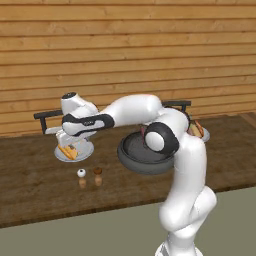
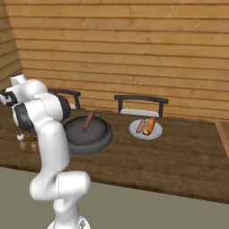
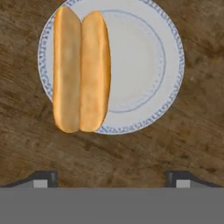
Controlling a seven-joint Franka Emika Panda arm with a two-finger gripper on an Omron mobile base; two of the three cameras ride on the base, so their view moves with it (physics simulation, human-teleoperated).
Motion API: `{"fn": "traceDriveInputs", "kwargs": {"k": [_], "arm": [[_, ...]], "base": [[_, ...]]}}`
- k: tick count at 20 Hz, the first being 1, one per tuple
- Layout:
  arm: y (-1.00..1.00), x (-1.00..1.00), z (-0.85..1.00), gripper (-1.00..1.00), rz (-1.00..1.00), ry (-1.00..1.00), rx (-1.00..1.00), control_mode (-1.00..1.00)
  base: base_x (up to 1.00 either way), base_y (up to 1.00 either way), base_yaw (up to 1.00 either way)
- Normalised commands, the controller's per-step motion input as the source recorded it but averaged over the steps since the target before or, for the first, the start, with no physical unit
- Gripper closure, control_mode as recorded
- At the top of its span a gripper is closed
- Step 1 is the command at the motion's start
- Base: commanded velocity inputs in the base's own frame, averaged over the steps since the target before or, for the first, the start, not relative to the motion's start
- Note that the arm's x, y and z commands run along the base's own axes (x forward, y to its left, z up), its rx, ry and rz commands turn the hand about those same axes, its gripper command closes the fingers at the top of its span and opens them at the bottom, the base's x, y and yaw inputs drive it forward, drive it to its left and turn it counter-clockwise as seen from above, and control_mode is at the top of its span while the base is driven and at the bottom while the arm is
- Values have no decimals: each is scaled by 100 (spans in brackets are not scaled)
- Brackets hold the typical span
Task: Place one bun and one sausage from the bowl on each plate.
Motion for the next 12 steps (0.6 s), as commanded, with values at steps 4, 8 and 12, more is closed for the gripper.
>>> {"fn": "traceDriveInputs", "kwargs": {"k": [4,8,12], "arm": [[-100,-91,66,-100,-6,-15,5,-100],[-100,-60,73,-100,-16,-6,4,-100],[-100,-32,72,-100,-23,0,2,-100]], "base": [[0,0,0],[0,0,0],[0,0,0]]}}
